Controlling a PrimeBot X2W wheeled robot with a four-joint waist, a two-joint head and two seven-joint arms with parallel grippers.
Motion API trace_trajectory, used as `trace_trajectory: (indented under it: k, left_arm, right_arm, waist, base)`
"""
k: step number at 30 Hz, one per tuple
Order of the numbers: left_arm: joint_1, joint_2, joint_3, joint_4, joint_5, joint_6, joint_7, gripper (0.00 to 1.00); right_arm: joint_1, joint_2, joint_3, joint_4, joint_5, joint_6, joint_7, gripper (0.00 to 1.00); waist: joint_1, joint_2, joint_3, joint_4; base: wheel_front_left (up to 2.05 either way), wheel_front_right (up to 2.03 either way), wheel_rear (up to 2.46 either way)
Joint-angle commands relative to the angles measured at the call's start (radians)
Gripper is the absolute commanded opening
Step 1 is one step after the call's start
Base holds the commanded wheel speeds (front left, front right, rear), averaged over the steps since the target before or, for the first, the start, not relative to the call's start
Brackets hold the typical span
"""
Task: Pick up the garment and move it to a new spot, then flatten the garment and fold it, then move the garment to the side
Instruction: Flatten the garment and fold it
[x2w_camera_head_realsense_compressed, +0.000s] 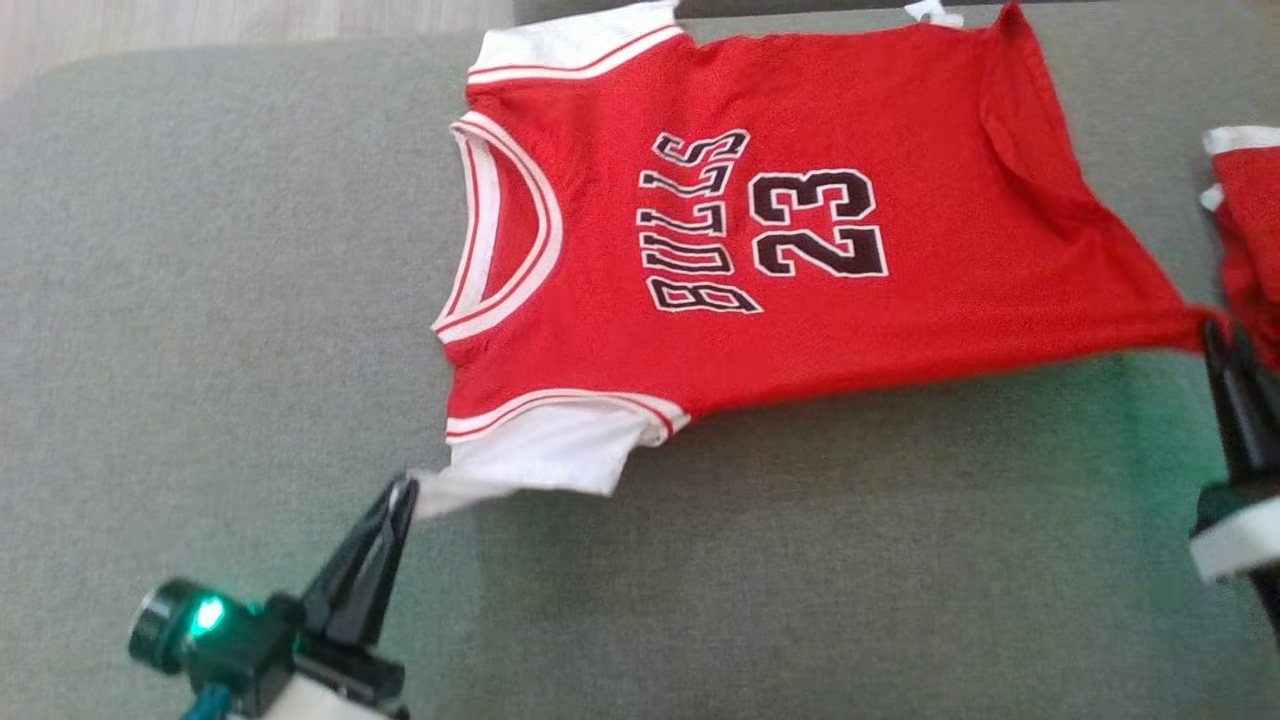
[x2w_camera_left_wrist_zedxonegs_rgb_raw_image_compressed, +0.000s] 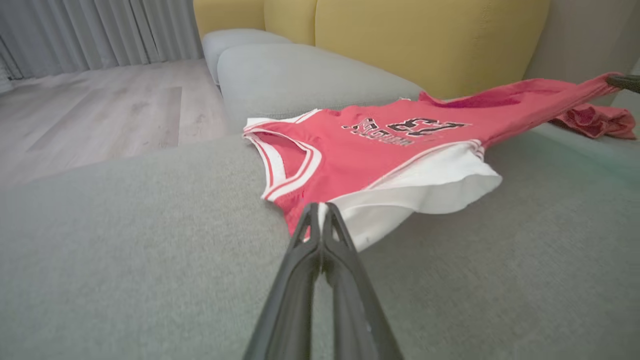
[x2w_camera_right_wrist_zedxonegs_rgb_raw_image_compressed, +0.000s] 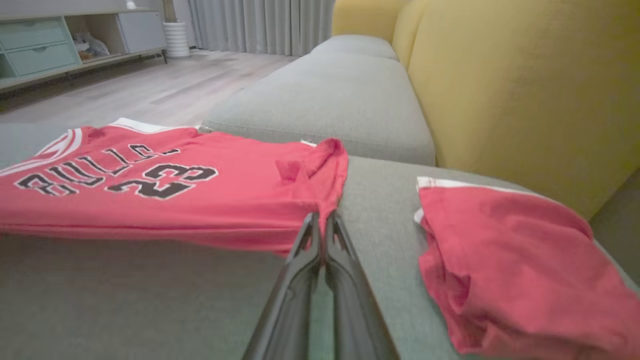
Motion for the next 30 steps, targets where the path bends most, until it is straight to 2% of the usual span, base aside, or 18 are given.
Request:
trace_trajectory:
  k: [1, 5, 9, 21, 30]
  left_arm:
    - [-0.013, 0.038, 0.039, -0.037, -0.006, 0.012, 0.0, 0.0]
    - [0.026, 0.048, 0.034, -0.077, -0.012, 0.028, 0.017, 0.0]
    - [-0.023, 0.045, 0.042, -0.089, -0.005, 0.029, 0.022, 0.0]
    - [-0.454, 0.003, 0.056, 0.058, 0.066, -0.056, 0.035, 0.0]
    - [-0.686, -0.028, 0.043, 0.188, 0.106, -0.107, 0.031, 0.0]
  right_arm:
    - [0.02, -0.031, -0.01, -0.031, -0.007, -0.001, -0.005, 0.0]
    - [0.065, -0.027, -0.023, -0.059, -0.003, -0.001, 0.0, 0.0]
    - [0.045, -0.011, -0.029, -0.071, 0.009, -0.001, 0.013, 0.0]
    - [-0.202, -0.018, 0.03, 0.017, 0.045, -0.001, 0.047, 0.0]
    - [-0.385, -0.025, 0.094, 0.116, 0.048, -0.001, 0.035, 0.0]
  waist:
    - [0.0002, -0.0001, -0.001, -0.005]
    - [0.0002, -0.0001, 0.01, -0.01]
    - [0.0002, -0.0001, 0.042, -0.008]
    - [0.0002, -0.0001, 0.17, 0.005]
    - [0.0002, -0.0001, 0.234, -0.004]
  base:
    - [0.0, 0.0, 0.0]
    - [0.0, 0.0, 0.0]
    - [0.0, 0.0, 0.0]
    - [0.0, 0.0, 0.0]
    - [0.0, 0.0, 0.0]
